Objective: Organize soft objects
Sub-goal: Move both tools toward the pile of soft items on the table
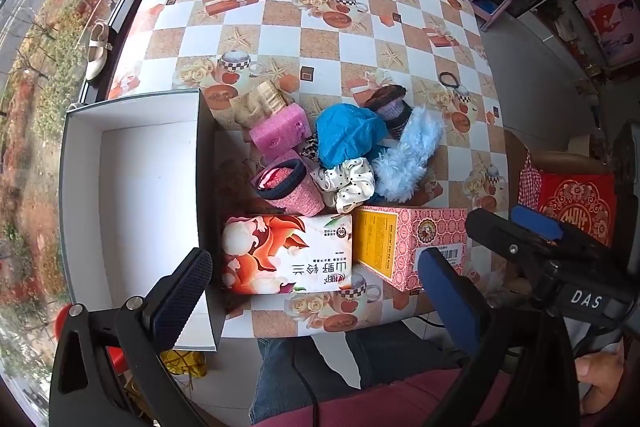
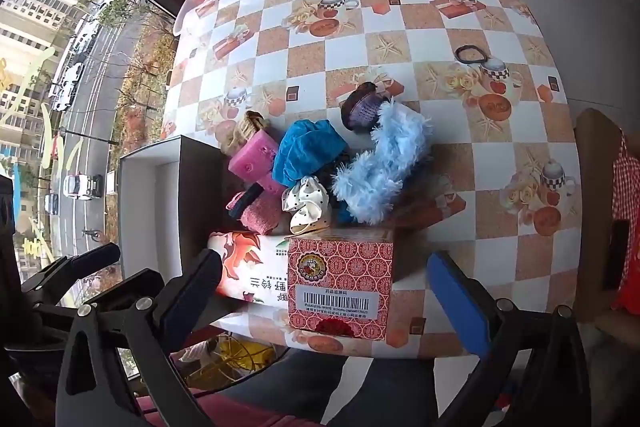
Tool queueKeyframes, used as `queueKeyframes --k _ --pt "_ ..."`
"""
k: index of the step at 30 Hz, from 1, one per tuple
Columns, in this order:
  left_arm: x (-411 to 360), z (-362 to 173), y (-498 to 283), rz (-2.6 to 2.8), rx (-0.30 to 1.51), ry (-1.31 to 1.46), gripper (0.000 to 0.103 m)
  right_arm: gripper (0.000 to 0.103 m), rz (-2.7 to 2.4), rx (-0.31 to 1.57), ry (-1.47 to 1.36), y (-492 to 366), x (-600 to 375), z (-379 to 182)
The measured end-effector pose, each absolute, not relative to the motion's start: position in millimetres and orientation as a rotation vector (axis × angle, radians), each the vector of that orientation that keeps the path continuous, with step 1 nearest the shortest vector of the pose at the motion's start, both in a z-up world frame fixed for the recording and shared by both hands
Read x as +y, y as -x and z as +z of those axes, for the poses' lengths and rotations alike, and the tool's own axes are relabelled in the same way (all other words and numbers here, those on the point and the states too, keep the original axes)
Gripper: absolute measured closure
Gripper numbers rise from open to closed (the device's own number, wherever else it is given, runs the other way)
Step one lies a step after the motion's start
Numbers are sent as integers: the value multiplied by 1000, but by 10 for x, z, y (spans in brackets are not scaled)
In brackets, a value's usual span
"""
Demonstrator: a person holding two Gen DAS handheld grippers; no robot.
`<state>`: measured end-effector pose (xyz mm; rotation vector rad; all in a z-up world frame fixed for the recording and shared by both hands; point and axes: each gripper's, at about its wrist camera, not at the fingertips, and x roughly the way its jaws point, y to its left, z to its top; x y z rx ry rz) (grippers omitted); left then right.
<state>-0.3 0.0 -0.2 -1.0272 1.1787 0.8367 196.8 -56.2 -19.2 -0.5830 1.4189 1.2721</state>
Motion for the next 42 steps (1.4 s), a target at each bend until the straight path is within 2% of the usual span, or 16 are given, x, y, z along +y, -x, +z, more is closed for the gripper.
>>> queueKeyframes --k 23,28,42 --pt "187 -63 124 905 1162 1038 0 0 1250 1460 568 -2015 -635 -242" --pt "223 -98 121 940 1218 1020 0 0 1237 1473 570 -2057 -647 -257" --pt "330 -188 73 946 1224 1008 0 0 1196 1476 572 -2247 -628 -301"
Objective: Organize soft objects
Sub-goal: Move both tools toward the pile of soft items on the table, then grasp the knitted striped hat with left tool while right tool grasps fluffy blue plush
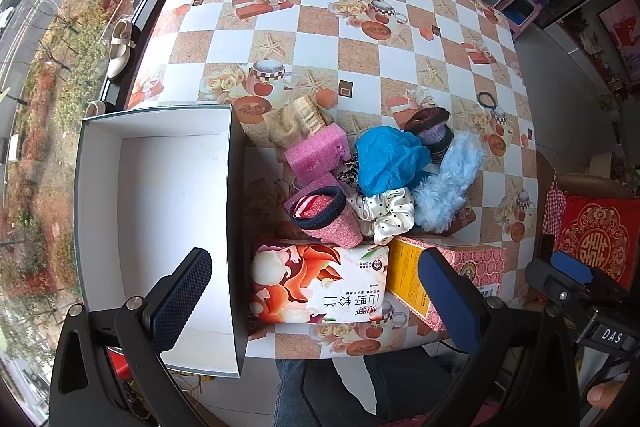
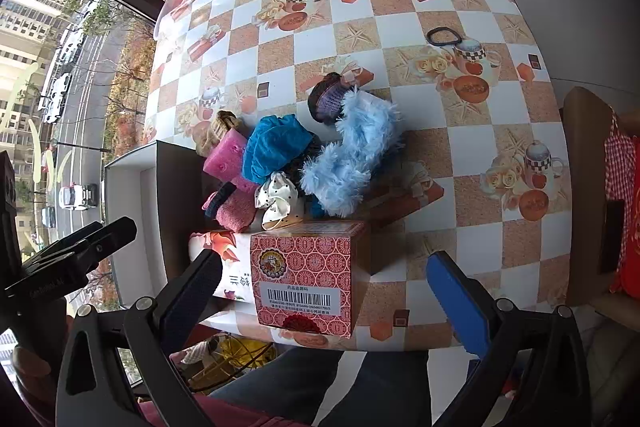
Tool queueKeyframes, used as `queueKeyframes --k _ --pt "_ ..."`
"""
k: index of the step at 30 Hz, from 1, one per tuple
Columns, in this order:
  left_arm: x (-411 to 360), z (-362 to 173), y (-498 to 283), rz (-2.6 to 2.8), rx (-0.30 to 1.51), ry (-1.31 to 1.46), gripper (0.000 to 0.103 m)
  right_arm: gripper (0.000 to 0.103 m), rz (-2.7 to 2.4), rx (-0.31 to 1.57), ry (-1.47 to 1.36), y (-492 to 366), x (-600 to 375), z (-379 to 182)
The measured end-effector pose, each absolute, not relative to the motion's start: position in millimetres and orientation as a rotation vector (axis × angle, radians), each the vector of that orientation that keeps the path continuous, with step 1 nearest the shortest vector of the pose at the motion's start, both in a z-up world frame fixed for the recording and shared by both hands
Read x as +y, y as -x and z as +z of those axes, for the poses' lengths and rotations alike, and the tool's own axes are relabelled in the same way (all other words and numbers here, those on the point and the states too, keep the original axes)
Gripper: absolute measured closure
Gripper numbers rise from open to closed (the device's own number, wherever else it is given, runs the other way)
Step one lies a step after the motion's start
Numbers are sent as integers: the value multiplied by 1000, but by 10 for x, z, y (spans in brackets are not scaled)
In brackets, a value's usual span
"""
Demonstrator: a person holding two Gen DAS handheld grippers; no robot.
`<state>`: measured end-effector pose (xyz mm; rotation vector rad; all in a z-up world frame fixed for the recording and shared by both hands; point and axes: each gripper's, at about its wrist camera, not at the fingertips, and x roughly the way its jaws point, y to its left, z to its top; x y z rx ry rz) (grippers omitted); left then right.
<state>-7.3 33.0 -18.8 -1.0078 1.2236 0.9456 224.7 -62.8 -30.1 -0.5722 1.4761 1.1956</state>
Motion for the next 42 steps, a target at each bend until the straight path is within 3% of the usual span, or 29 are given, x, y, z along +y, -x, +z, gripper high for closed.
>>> queueKeyframes --k 21,42 --pt "667 -408 -448 897 1287 896 0 0 1112 1514 645 -2548 -492 -678" --pt "906 -717 -654 959 1366 871 0 0 1171 1669 892 -2551 443 -1764"
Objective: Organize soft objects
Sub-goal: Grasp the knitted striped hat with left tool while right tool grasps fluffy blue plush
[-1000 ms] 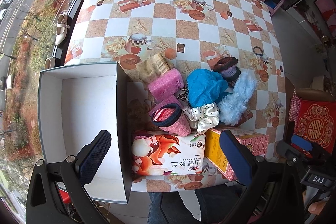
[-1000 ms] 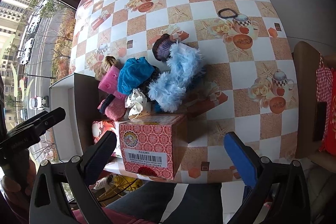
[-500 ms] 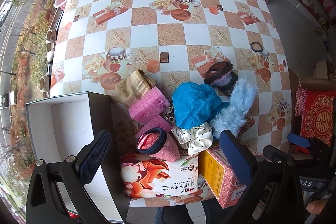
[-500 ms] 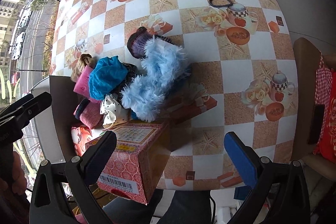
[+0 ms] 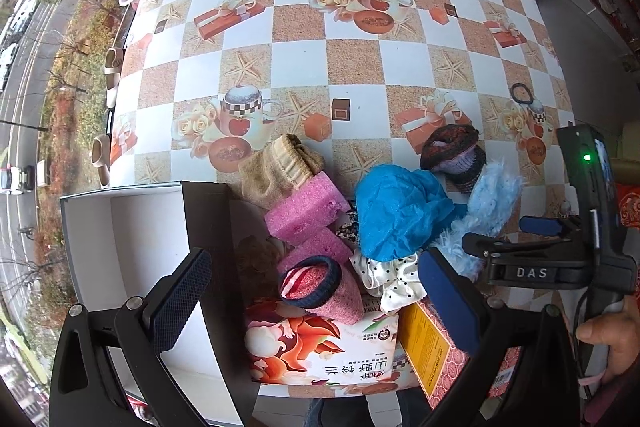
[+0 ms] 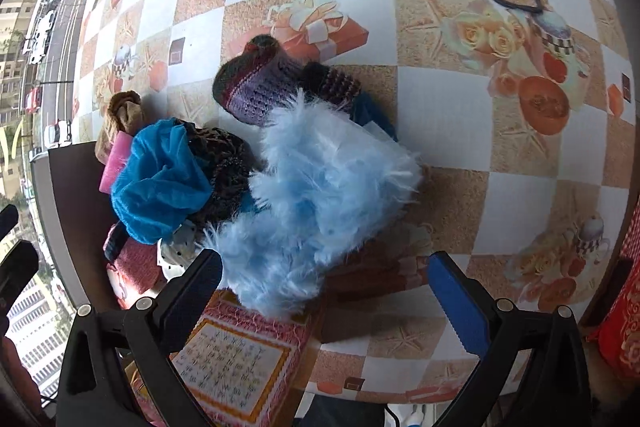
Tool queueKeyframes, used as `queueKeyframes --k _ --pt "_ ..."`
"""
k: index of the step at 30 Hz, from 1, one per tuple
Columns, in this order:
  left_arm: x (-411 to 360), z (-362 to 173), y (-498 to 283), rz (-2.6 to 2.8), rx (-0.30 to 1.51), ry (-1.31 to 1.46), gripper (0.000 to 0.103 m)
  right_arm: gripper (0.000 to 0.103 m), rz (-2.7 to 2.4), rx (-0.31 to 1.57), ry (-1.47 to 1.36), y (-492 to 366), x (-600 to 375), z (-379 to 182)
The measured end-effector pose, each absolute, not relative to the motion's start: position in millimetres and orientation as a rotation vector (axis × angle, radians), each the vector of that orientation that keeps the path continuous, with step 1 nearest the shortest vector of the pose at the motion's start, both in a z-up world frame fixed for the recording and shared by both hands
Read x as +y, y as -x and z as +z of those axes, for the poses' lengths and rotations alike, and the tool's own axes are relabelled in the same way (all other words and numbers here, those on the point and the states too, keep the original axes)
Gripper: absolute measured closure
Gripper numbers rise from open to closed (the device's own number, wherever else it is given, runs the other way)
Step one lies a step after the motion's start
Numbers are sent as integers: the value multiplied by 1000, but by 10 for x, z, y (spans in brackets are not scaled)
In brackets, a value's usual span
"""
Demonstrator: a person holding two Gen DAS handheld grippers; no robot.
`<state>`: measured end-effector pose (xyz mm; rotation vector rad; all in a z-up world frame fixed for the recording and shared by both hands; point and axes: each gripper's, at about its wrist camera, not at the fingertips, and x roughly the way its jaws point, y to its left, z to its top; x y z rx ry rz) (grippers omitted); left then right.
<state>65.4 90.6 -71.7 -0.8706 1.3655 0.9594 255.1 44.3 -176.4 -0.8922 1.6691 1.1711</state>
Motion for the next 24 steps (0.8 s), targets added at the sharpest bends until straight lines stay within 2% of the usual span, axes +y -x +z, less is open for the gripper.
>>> queueKeyframes --k 9,16,24 --pt "976 -854 -1009 921 1376 830 0 0 1091 1572 940 -2870 273 -1959" --pt "980 -1091 -1489 831 1407 789 0 0 908 1588 749 -3745 -146 -1982" --pt "998 -1573 -2050 762 1487 763 0 0 891 1601 531 -4107 -713 -1877"
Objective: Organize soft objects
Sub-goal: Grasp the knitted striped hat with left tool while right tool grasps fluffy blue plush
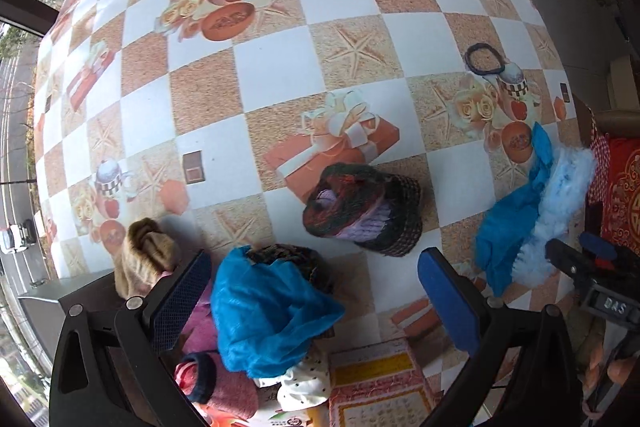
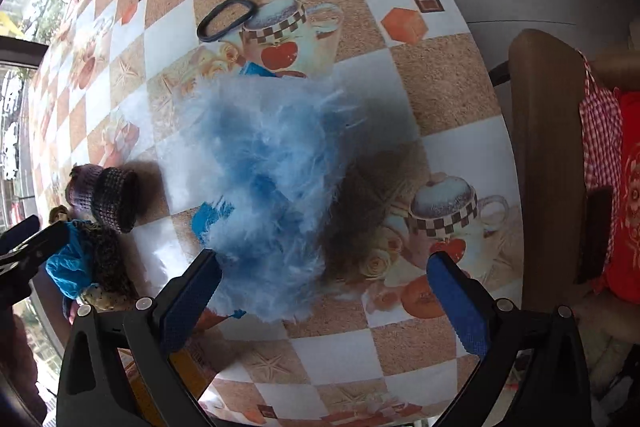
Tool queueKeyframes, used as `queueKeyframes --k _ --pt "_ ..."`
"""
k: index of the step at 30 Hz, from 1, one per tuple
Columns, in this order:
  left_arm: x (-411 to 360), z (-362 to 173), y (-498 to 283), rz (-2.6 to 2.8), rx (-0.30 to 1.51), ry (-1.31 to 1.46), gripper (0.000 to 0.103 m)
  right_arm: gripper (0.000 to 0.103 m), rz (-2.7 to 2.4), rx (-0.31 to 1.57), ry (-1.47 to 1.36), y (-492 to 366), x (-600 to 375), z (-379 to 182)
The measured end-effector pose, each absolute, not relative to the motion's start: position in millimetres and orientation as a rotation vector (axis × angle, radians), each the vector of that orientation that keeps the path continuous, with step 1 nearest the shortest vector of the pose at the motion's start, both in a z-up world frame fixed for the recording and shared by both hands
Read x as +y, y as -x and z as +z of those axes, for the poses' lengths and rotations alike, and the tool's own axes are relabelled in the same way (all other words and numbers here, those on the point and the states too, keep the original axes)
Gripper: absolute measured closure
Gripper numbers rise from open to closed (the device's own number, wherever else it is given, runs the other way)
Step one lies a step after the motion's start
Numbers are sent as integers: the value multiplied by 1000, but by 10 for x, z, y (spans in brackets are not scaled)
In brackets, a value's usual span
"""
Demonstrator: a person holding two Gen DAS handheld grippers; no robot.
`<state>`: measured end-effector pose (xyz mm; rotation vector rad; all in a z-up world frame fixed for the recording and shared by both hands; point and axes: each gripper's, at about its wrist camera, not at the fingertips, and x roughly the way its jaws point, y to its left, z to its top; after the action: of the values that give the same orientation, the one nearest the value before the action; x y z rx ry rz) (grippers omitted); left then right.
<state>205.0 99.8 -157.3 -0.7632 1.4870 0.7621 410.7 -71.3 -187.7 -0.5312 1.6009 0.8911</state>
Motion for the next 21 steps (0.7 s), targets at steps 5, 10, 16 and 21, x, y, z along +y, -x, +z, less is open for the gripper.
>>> queueKeyframes --k 5,10,16,21 --pt "983 -1872 -2220 746 1552 777 0 0 884 1620 395 -4221 -969 -1845" --pt "984 -2061 -2333 742 1594 772 11 0 916 1611 374 -4267 -773 -1815" --pt "990 -2256 -2524 737 1638 754 30 0 929 1678 370 -4174 -672 -2008" --pt "1018 -2213 -2535 714 1588 780 41 12 908 1695 298 -4250 -830 -2016"
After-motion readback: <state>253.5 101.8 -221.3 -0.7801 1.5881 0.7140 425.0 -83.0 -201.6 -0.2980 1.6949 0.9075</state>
